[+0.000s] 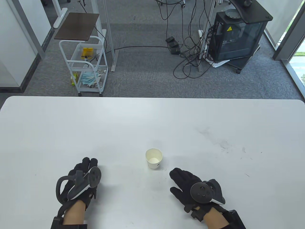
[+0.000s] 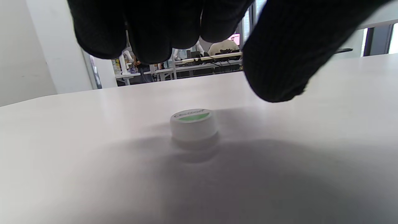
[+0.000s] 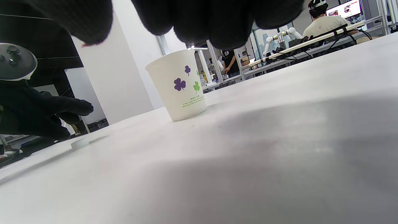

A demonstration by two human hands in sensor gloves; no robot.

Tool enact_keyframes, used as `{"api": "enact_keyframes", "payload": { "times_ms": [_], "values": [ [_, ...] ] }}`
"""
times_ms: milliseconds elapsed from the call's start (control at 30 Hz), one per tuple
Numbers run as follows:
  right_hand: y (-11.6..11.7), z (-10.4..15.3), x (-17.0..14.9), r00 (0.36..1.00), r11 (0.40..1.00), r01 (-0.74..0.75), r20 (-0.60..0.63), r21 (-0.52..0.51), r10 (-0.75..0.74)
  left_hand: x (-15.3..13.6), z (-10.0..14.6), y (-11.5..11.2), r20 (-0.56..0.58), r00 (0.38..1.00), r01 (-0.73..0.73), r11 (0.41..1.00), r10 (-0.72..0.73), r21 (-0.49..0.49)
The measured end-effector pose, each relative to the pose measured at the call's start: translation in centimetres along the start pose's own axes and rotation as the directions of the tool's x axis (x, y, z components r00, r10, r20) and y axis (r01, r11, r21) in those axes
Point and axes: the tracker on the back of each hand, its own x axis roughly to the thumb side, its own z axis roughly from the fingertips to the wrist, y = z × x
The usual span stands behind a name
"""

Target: Flick bottle cap to knock over paper cup

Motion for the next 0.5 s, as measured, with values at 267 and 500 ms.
{"api": "enact_keyframes", "payload": {
  "times_ms": [267, 500],
  "values": [
    [-0.1, 0.0, -0.8, 0.999, 1.0, 0.012, -0.037, -0.003, -0.012, -0.8, -2.5, -1.9, -0.075, 0.997, -0.025, 0.981, 0.011, -0.193],
    [-0.2, 0.1, -1.0, 0.998, 1.0, 0.004, -0.062, 0.0, -0.004, -0.9, -2.1, -2.9, -0.1, 0.993, -0.067, 0.993, 0.057, -0.098]
  ]
}}
